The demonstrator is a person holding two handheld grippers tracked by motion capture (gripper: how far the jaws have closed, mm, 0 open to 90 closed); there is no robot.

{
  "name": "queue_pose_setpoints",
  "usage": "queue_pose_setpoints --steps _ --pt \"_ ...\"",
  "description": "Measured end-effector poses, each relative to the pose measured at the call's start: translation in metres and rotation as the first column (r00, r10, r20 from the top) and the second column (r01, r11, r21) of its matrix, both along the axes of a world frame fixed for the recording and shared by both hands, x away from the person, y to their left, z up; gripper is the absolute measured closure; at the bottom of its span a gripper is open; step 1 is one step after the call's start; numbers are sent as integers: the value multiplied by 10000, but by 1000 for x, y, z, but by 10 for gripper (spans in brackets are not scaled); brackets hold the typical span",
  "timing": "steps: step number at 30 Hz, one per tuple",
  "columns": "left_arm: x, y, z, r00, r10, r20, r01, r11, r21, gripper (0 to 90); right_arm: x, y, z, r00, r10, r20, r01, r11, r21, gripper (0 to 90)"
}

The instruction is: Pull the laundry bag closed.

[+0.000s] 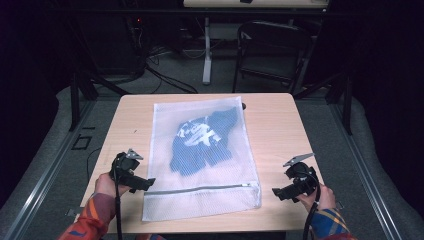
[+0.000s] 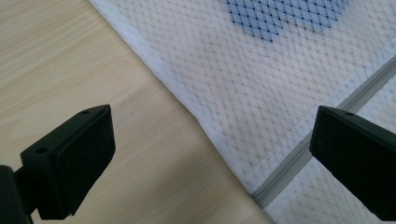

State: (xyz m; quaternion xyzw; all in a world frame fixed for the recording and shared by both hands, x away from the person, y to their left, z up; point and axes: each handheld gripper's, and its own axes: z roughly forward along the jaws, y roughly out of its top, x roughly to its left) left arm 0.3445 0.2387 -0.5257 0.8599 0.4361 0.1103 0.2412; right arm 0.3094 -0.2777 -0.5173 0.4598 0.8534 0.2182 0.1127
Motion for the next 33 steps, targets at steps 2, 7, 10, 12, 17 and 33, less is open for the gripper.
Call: queue_pose_setpoints --steps 2,7,10,12,17,33 --pt "0 -1 0 9999 -97 -73 96 9998 -157 4 0 0 0 10000 55 -11 -55 10000 -42 21" --pt "-2 -12 3 9984 -532 -171 534 9985 106 5 1 -1 0 9999 14 -167 -12 9999 125 19" --pt "-2 -16 1 9979 -607 -239 613 9978 257 10 2 1 0 9998 120 -168 -117 9997 198 19" --pt "-2 -16 1 9976 -641 -244 648 9975 287 11 2 3 0 9996 231 -160 -226 9991 347 18" --pt "0 -23 1 9966 -788 -246 799 9957 468 2 0 5 4 9987 489 -121 -479 9961 740 0" --pt "2 -57 5 9844 -1759 -79 1761 9833 457 7 3 22 6 9934 1137 -161 -1119 9898 878 0"
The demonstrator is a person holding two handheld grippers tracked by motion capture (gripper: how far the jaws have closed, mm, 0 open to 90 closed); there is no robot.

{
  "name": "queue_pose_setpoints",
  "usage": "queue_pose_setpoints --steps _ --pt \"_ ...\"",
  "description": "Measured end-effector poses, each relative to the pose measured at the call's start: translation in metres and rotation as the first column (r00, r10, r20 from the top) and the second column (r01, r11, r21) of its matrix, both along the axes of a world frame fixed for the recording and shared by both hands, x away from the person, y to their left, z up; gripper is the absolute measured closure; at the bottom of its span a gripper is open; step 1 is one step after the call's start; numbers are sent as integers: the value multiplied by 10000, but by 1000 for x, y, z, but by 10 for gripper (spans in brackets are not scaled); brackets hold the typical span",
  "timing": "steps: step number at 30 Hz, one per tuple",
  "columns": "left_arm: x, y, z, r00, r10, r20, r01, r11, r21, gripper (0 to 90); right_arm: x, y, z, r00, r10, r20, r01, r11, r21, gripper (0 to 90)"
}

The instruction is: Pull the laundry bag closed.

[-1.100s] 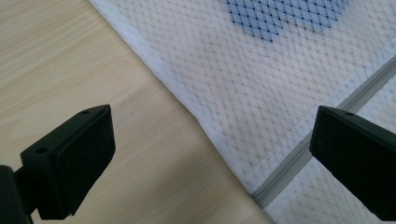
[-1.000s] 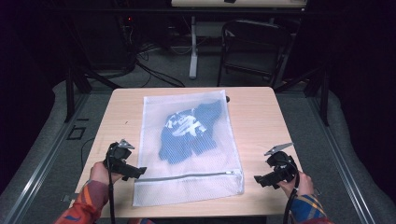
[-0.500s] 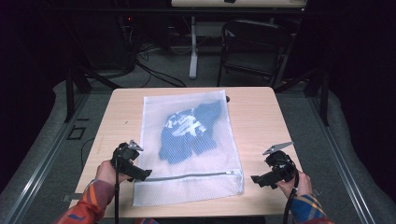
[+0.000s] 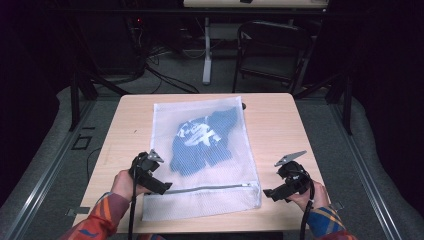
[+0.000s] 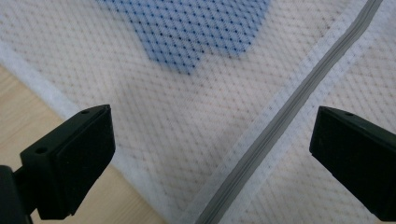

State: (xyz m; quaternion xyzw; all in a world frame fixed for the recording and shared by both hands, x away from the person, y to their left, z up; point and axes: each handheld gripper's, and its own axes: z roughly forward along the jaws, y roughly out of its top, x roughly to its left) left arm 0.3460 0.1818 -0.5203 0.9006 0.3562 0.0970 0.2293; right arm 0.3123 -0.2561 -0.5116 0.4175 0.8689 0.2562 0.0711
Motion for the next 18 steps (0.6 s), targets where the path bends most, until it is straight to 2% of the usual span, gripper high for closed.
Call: queue_pose_setpoints --steps 3,4,5,9,10,11,14,15,16,17,18 --pt "1 -9 0 9998 -218 -11 218 9997 139 46 0 1 1 10000 -93 -4 93 10000 10 0" --pt "1 -12 0 9995 -315 19 314 9994 170 54 0 2 1 9998 -117 156 118 9999 -90 2" --pt "1 -14 0 9993 -372 -8 372 9991 196 62 0 3 2 9999 5 105 -4 10000 -79 6" --pt "3 -21 1 9989 -465 66 464 9987 210 85 1 5 3 9996 -12 284 12 10000 27 72" --pt "4 -23 2 9986 -533 28 532 9985 136 89 2 7 4 9994 54 342 -55 10000 38 124" --pt "4 -25 2 9986 -521 104 520 9986 121 89 2 7 4 9994 54 342 -55 10000 38 124" --pt "5 -35 5 9970 -755 159 755 9971 52 111 4 12 3 9994 200 268 -196 9997 -145 199" --pt "5 -35 5 9970 -755 159 755 9971 52 123 4 14 2 9996 209 201 -207 9998 -73 255" --pt "5 -42 7 9947 -1004 202 1003 9949 62 152 5 15 2 9995 282 114 -281 9995 -109 292" --pt "5 -42 7 9947 -1004 202 1003 9949 62 168 5 15 2 9995 282 114 -281 9995 -109 292" --pt "5 -47 8 9926 -1201 188 1199 9928 77 181 4 16 0 9995 315 6 -315 9995 -61 404"
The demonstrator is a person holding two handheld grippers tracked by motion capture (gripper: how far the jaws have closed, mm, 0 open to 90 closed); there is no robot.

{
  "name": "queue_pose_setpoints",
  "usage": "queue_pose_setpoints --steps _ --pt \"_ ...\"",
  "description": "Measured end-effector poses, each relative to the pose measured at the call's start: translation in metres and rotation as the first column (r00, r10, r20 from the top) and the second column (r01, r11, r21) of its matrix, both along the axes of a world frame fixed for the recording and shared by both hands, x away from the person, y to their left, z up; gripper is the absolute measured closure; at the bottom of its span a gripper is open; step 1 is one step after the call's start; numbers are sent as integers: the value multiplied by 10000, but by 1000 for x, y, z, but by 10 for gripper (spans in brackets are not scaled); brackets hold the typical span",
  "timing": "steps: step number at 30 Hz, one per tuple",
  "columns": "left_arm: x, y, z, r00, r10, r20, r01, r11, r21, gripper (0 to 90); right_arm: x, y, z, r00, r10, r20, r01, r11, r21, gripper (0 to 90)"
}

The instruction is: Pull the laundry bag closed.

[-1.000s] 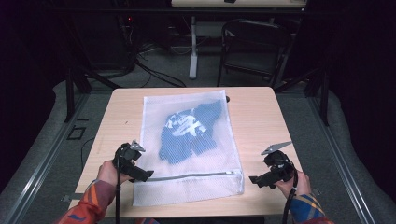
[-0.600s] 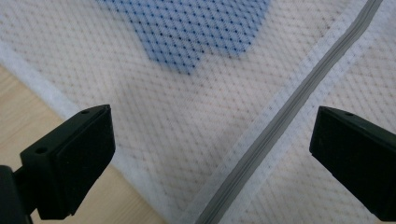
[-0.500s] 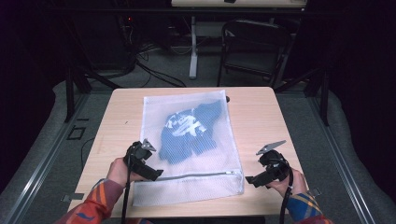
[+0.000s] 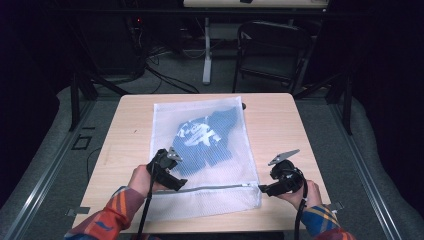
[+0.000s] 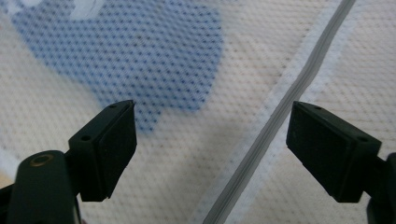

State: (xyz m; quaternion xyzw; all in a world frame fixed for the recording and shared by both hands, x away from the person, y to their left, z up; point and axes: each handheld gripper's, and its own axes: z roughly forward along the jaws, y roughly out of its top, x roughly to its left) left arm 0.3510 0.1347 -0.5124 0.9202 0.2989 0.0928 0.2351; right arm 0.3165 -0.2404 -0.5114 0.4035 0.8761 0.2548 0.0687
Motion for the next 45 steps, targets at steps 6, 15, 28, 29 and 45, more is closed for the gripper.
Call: queue_pose_setpoints --steps 6,15,28,29,45 --pt "1 -27 0 9967 -805 137 802 9965 247 269 1 1 -4 9994 98 -320 -99 9999 -36 660" --pt "2 -48 -1 9895 -1296 643 1273 9911 380 392 2 11 -8 9962 740 -467 -731 9971 216 900" --pt "10 -74 -4 9714 -2230 818 2227 9748 132 552 9 24 -21 9897 635 -1280 -660 9977 -151 871" --pt "10 -74 -4 9714 -2230 818 2227 9748 132 551 9 25 -23 9909 580 -1215 -594 9982 -78 885" --pt "19 -116 -17 9384 -3453 121 3448 9381 319 478 14 34 -32 9906 720 -1159 -794 9950 -600 900"
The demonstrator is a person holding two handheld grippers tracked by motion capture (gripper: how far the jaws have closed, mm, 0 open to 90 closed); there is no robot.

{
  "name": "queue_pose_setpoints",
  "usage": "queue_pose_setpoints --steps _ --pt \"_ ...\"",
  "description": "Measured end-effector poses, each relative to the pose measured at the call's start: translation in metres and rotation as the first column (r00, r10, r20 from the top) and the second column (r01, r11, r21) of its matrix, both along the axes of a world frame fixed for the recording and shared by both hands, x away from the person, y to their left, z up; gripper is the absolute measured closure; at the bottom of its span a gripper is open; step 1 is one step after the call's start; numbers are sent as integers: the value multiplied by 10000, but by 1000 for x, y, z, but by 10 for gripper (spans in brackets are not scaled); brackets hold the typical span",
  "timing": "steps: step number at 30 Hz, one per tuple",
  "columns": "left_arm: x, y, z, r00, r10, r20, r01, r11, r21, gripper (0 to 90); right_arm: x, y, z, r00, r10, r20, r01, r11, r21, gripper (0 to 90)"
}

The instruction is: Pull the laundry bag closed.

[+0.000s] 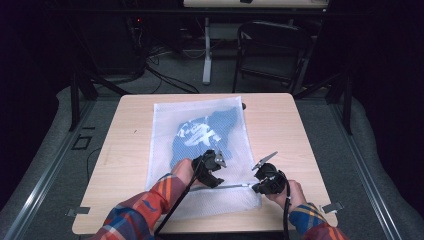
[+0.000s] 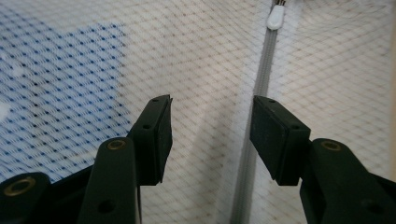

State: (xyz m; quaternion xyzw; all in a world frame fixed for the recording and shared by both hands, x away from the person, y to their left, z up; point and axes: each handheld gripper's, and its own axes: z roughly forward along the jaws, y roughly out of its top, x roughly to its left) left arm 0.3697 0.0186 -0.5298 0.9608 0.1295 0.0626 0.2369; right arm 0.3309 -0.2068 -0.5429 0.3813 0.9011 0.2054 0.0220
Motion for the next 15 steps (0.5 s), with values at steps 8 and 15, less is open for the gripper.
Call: queue_pose_setpoints --steps 8,15 --pt "4 -18 -3 9990 -288 -337 282 9994 -181 470 1 -3 -4 9999 99 -68 -98 9999 133 889" --pt "4 -37 -12 9982 -534 -260 527 9982 -285 457 1 -4 -9 10000 -73 -49 74 9998 174 900"
